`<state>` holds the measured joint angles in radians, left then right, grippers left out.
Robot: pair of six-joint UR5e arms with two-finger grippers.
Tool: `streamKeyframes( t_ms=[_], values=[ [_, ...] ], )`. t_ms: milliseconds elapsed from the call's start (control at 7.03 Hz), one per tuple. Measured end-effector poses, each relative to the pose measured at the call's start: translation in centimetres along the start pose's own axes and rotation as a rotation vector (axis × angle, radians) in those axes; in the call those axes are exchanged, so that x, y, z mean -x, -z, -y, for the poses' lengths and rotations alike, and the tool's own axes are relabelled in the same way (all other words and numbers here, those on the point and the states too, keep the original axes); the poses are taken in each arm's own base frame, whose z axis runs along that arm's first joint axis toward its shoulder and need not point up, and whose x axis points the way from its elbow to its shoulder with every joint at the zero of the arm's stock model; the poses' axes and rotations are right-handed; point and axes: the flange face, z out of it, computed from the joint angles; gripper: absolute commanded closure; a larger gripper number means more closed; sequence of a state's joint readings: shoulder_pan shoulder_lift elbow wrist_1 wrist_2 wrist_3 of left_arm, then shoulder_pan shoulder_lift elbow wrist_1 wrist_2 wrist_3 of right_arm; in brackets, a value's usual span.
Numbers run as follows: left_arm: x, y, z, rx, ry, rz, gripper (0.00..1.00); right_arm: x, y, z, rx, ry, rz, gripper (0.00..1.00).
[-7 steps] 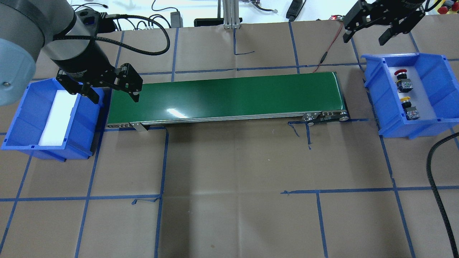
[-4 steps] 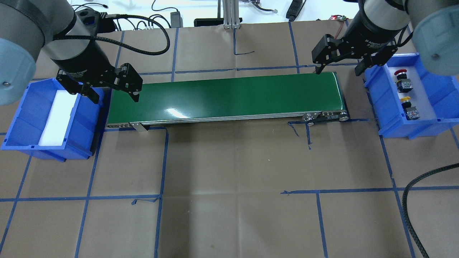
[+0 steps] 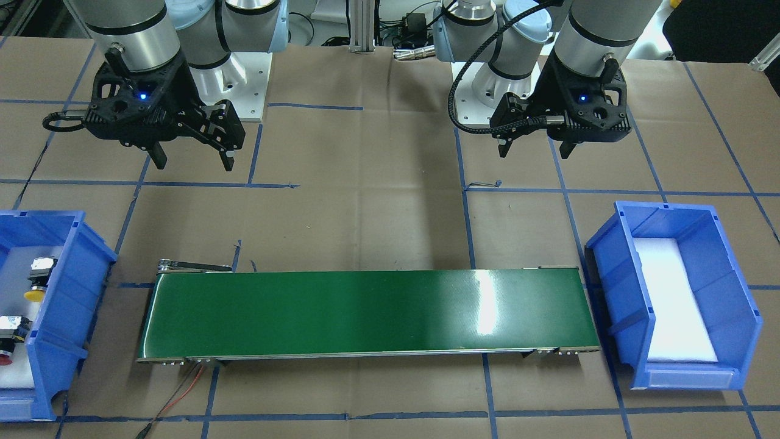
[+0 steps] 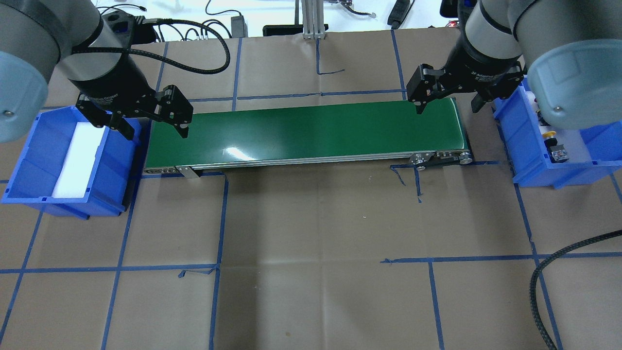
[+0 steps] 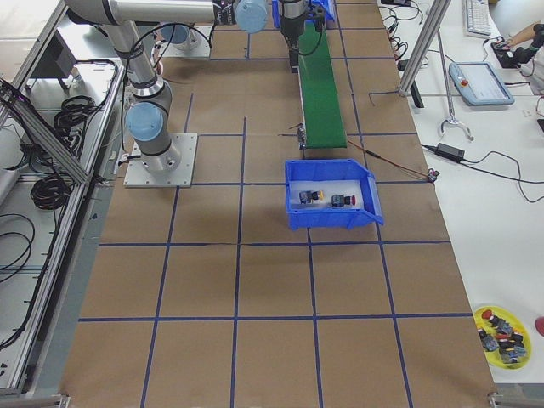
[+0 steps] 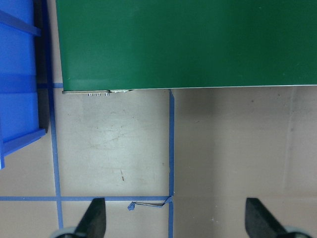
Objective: Transport two buttons from left to right
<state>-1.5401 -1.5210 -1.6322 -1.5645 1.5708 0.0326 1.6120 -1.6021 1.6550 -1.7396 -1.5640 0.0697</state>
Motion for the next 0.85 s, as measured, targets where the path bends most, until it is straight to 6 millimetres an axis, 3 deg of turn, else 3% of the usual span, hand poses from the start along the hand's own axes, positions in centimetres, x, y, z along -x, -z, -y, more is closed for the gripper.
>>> streamKeyframes(
  t_ms=[854],
  values=[
    [0.01,0.07,-0.05,-0.001,0.000,0.001,0.00,-0.72,-0.10,0.16,0.008,0.028,-0.028,0.00]
  ],
)
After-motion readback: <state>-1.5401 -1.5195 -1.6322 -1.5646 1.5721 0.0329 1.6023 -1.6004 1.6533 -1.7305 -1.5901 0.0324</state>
